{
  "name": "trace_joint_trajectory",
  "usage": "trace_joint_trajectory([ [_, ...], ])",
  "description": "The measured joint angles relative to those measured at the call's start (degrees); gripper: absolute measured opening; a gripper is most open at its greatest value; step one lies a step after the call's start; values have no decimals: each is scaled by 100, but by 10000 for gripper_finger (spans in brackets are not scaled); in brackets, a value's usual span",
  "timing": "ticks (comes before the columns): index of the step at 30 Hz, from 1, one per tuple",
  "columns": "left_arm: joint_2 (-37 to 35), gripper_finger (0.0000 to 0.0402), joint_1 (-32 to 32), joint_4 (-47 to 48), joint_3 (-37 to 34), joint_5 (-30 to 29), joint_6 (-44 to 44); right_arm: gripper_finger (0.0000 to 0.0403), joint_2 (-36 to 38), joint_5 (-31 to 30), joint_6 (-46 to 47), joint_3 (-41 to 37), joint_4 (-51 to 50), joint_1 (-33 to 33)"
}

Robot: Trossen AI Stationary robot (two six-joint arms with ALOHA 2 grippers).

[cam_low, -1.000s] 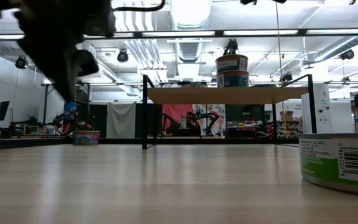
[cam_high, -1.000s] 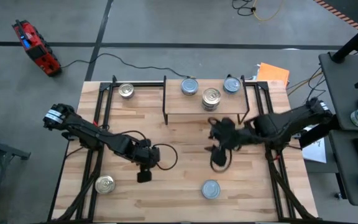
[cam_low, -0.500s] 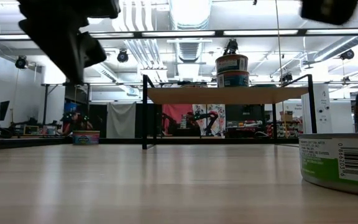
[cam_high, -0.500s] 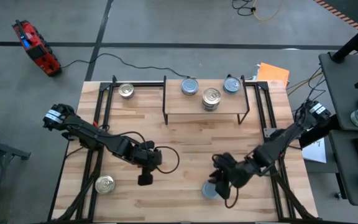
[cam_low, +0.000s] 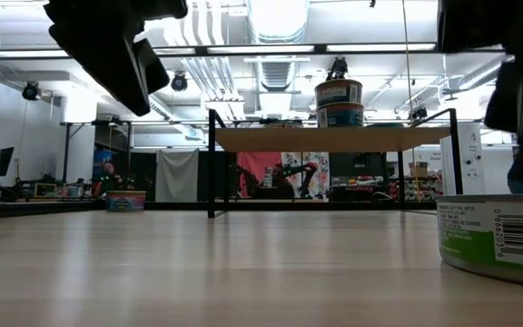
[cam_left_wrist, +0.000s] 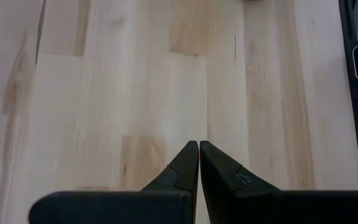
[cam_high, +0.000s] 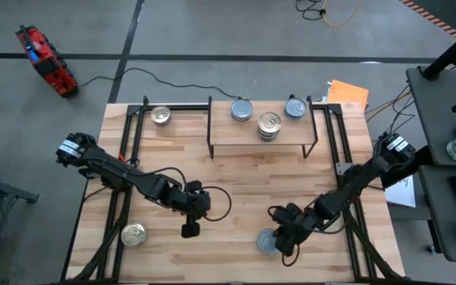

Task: Stack canned seafood by type on shelf
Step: Stack the green tuna can on top of the other green tuna can

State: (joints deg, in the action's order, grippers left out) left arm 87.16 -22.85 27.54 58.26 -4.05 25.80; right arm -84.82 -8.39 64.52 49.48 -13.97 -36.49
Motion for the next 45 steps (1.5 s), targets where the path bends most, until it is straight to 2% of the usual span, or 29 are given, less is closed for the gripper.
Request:
trace_joint_trajectory([
  [12,169,0,0,-521,-2,-2,2,12,-1034,84,-275,28,942,180],
  [20,175,0,0,-629,-2,-2,2,12,-1169,20,-592,21,1071,973],
  [25,175,0,2,-932,-2,-26,-129,12,-1000,134,-1298,113,970,1312],
  [29,175,0,2,-1452,-23,-362,-505,12,-695,139,-1539,273,336,1380],
  [33,175,0,21,-1861,-94,-695,-957,12,-278,151,-1412,465,-829,1381],
  [39,175,0,254,-1769,-172,-842,-1309,12,416,388,-1168,443,-1933,1381],
  [41,175,0,419,-1708,-184,-592,-1555,12,576,388,-1125,413,-2188,1384],
  [45,175,0,747,-2029,-184,419,-1761,12,800,292,-782,369,-2107,1389],
])
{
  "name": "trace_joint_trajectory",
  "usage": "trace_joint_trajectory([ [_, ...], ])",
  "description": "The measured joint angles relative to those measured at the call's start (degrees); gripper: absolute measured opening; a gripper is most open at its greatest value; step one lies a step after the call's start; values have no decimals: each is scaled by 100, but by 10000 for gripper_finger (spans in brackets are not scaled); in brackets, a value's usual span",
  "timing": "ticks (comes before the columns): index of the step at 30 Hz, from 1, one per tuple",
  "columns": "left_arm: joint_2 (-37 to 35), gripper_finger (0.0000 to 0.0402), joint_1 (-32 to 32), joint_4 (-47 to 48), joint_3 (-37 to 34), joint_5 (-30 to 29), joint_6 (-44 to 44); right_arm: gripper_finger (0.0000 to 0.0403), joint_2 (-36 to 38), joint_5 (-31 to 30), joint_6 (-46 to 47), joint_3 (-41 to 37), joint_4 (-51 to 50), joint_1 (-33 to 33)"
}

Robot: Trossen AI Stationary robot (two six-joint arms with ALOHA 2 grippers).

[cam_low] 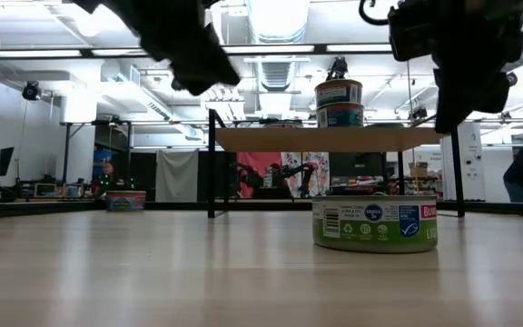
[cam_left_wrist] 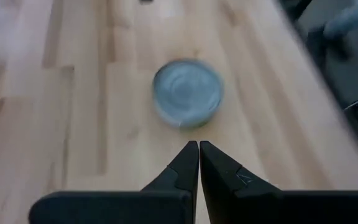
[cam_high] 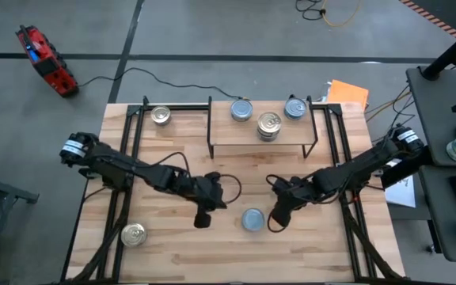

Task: Stack canned seafood by type on shelf
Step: Stack the green tuna can on top of the other green tuna can

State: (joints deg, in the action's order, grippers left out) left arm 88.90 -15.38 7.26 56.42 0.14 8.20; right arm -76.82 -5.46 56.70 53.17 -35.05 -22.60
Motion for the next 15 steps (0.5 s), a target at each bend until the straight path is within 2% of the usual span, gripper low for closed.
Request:
trace_joint_trajectory([
  [4,108,0,92,-649,0,149,111,12,-52,-224,561,-78,346,-69],
  [9,662,0,-1,-1717,10,119,616,12,-275,-267,1328,-492,1510,-177],
  [15,1400,0,-63,-1861,267,-86,747,12,-486,-244,2511,-770,1938,-207],
])
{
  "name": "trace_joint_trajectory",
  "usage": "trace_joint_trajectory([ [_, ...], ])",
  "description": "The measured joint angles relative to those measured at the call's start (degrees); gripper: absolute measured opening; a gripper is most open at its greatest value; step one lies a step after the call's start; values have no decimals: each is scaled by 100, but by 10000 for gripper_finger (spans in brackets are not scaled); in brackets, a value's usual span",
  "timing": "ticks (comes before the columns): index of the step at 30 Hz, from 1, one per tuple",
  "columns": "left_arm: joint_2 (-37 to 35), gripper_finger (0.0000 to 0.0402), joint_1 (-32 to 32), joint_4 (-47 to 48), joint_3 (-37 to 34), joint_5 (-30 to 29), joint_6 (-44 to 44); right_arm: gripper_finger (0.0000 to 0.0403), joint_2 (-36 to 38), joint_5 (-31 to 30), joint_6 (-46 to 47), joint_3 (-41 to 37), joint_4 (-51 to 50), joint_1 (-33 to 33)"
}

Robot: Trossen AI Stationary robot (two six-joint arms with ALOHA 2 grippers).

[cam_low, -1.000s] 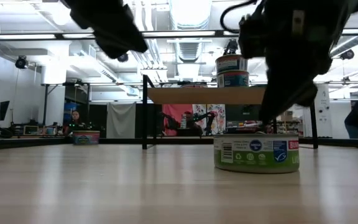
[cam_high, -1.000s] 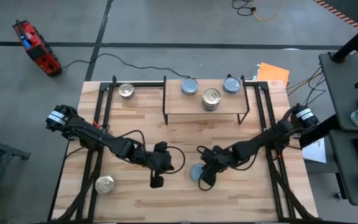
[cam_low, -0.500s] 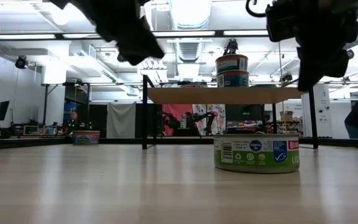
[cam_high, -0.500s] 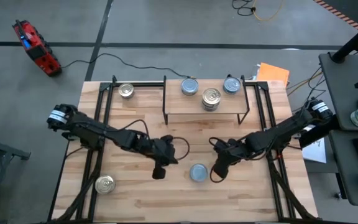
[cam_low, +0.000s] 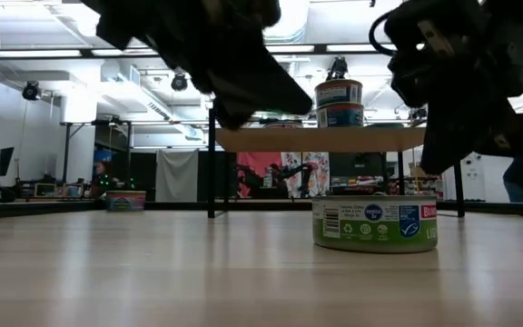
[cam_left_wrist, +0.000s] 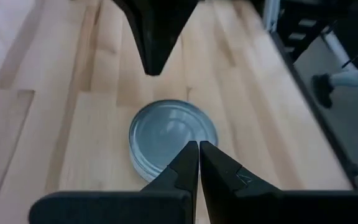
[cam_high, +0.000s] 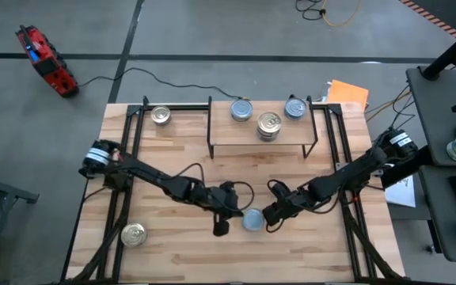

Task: Stack canned seafood by type on shelf
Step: Stack the green tuna can on top of the other green tuna can

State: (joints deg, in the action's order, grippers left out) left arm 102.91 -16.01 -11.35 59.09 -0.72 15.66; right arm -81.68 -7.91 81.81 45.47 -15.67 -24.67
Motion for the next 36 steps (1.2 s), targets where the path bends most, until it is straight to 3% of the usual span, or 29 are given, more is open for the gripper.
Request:
trace_joint_trajectory([
  [14,643,0,-39,-3,262,41,-17,13,-25,31,757,0,111,-21],
  [23,571,0,-33,728,313,930,-750,13,-62,33,570,-2,92,-21],
  [29,573,0,-39,694,308,906,-758,13,-62,31,592,-2,106,-21],
  [36,573,0,-96,466,306,349,-550,13,-62,36,817,-2,110,-45],
])
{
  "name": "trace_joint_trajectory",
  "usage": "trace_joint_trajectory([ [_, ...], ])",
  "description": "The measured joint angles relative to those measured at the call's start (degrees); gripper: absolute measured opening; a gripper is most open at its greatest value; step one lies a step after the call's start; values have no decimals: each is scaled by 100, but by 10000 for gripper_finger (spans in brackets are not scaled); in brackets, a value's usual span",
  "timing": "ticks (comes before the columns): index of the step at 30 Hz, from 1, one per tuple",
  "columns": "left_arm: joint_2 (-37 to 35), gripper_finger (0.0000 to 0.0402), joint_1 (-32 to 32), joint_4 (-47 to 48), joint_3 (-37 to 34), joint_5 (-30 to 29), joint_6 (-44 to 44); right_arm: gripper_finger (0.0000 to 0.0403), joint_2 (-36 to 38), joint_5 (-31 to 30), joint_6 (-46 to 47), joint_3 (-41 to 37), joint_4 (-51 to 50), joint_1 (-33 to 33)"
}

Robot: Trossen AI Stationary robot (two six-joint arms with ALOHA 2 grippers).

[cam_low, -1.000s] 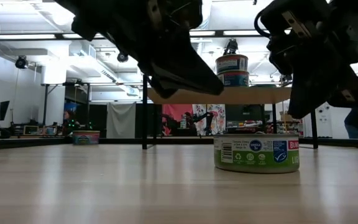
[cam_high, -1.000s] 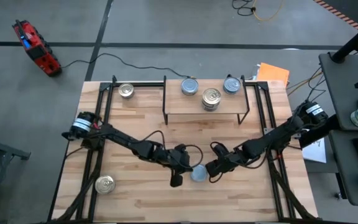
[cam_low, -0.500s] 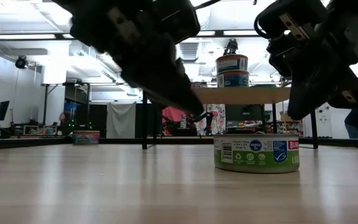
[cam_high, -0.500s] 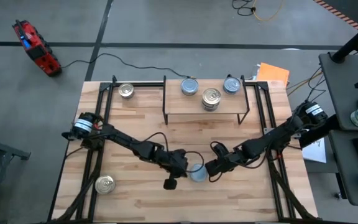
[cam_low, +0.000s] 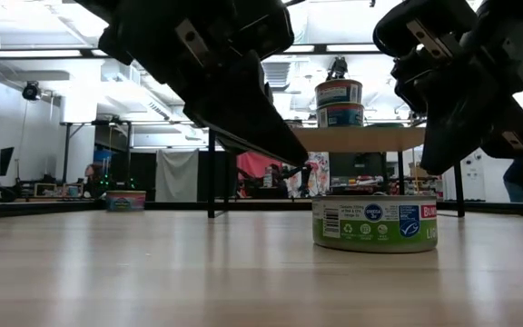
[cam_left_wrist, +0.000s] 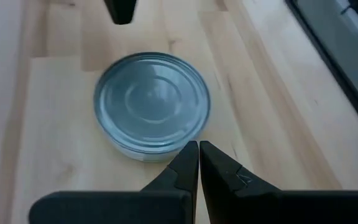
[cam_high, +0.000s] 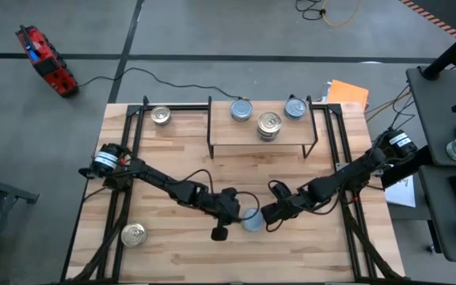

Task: Stack canned seafood by type on shelf
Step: Stack the green tuna can on top of the other green tuna can

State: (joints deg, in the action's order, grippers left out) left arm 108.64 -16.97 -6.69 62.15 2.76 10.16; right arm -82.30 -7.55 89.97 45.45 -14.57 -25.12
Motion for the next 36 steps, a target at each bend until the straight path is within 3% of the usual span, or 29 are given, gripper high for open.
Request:
trace_joint_trajectory([
  [6,0,0,1,-131,32,-181,-150,31,-44,-12,-244,0,28,-10],
  [15,4,0,15,438,312,-179,-1167,132,-299,-129,11,-4,56,-13],
  [24,190,0,13,138,358,-199,-731,211,-343,-4,160,-4,122,-13],
  [36,535,0,13,-83,380,-177,-467,263,-343,-339,201,-4,341,-13],
])
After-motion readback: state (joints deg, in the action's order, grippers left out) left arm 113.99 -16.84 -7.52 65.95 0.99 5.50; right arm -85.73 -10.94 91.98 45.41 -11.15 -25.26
